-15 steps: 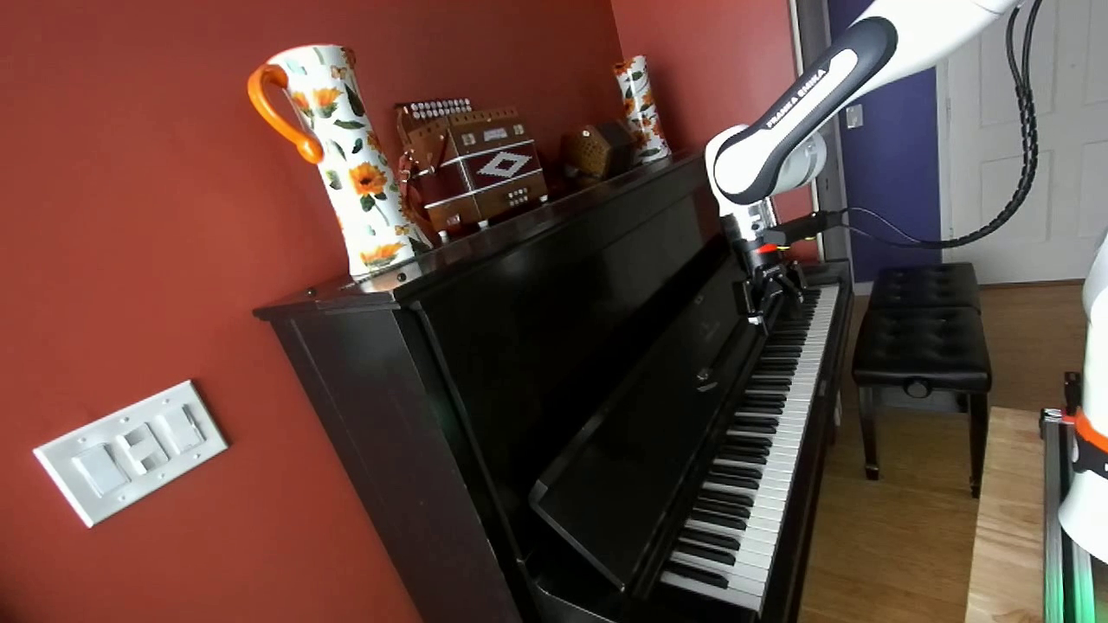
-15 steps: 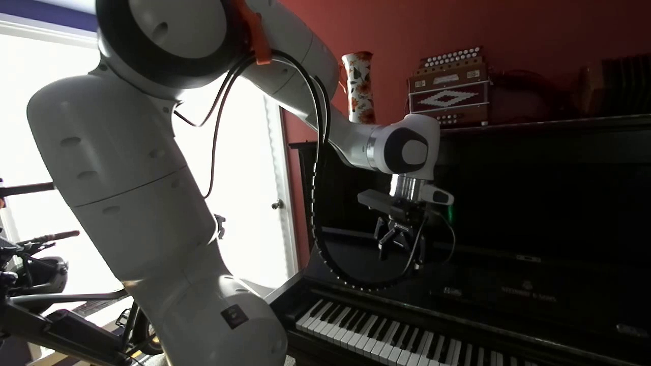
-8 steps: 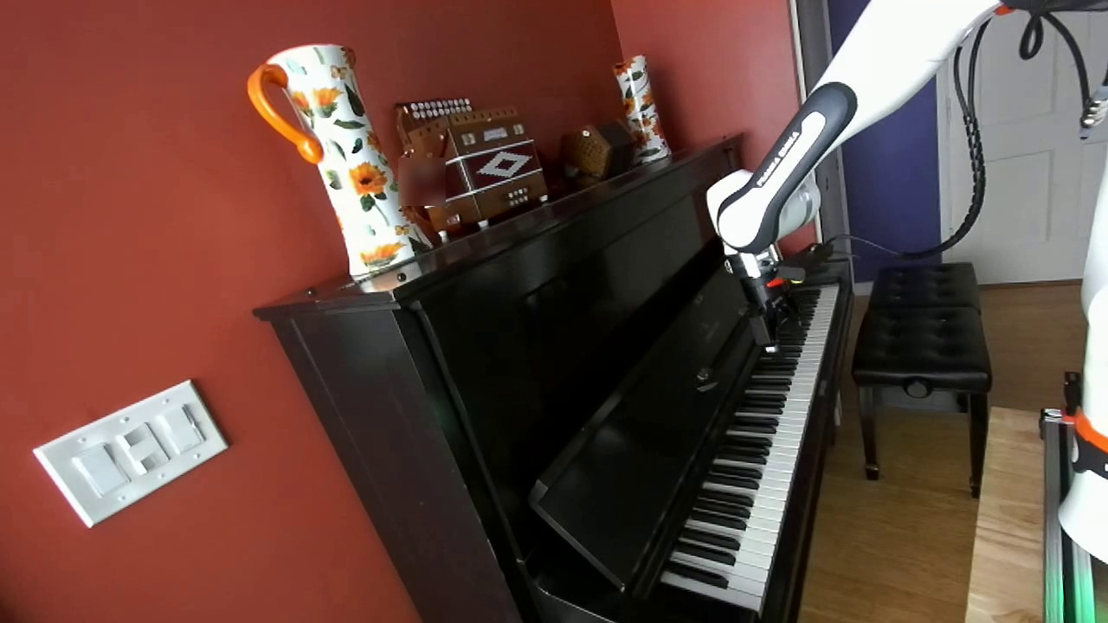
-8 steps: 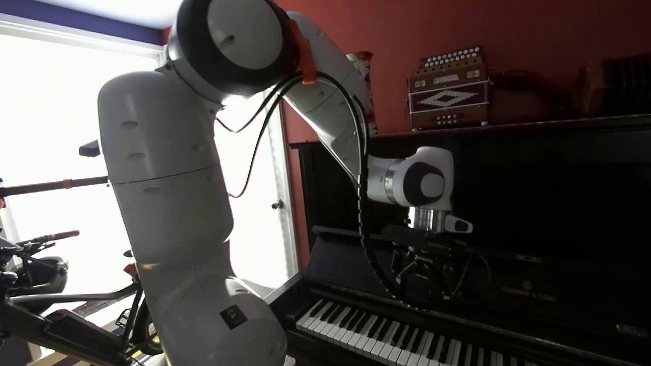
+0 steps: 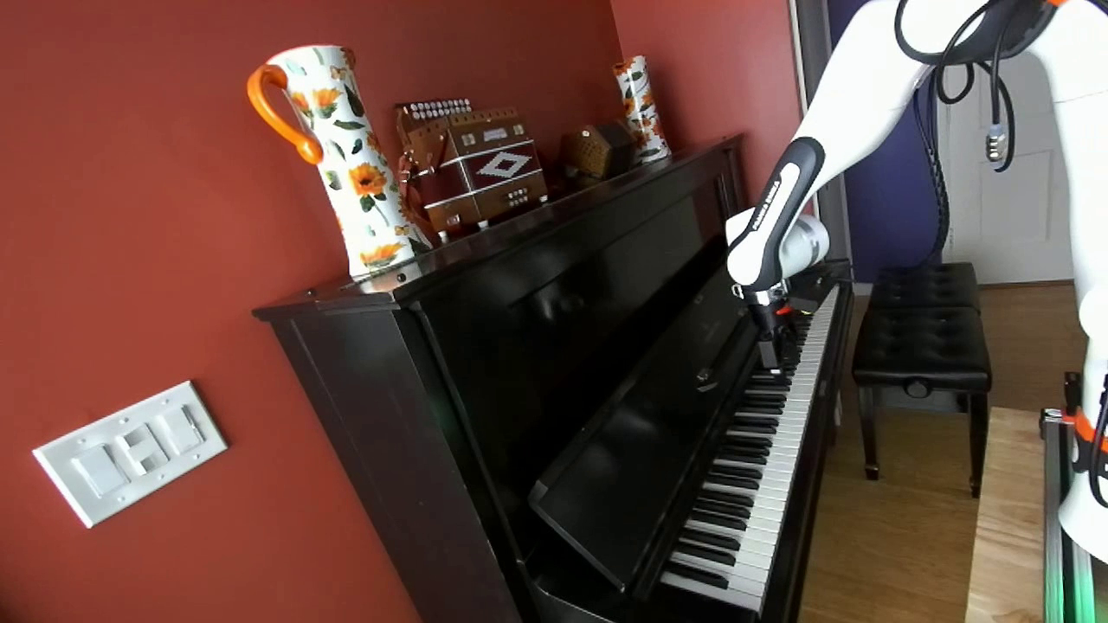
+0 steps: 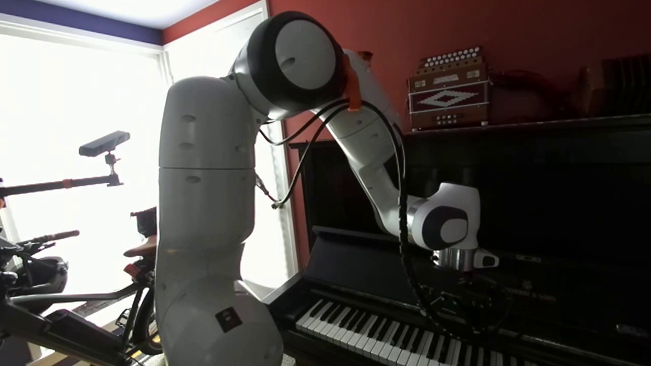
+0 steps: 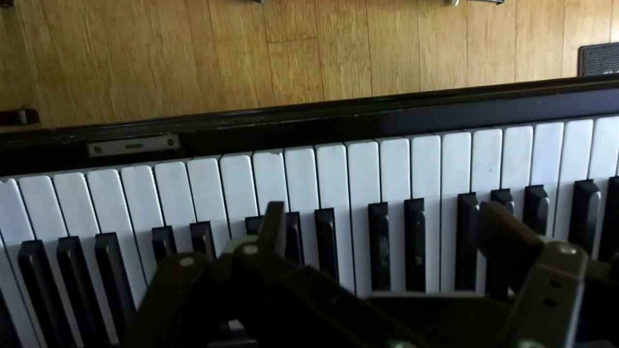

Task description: Press a white key in the middle of the piano

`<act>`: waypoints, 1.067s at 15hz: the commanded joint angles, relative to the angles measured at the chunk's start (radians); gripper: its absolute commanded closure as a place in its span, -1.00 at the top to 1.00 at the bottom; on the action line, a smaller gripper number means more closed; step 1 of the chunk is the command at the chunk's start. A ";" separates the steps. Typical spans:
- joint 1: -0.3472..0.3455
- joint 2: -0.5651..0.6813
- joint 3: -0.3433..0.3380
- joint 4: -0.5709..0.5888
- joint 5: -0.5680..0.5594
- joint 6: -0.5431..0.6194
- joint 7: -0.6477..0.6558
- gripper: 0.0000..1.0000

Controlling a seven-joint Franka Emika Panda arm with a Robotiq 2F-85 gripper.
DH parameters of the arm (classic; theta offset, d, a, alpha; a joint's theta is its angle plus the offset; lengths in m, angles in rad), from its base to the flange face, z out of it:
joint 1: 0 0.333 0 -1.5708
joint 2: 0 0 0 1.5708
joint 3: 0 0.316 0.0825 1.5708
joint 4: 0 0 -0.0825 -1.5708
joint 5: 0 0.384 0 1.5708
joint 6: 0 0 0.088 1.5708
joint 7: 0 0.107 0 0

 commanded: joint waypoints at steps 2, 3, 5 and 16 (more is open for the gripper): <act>-0.017 0.010 0.017 0.007 0.018 0.005 -0.028 1.00; -0.016 0.029 0.013 0.014 -0.004 0.010 -0.018 1.00; -0.019 0.049 0.012 0.018 -0.009 0.015 -0.025 1.00; -0.061 0.168 0.020 0.070 -0.032 0.047 -0.089 -0.91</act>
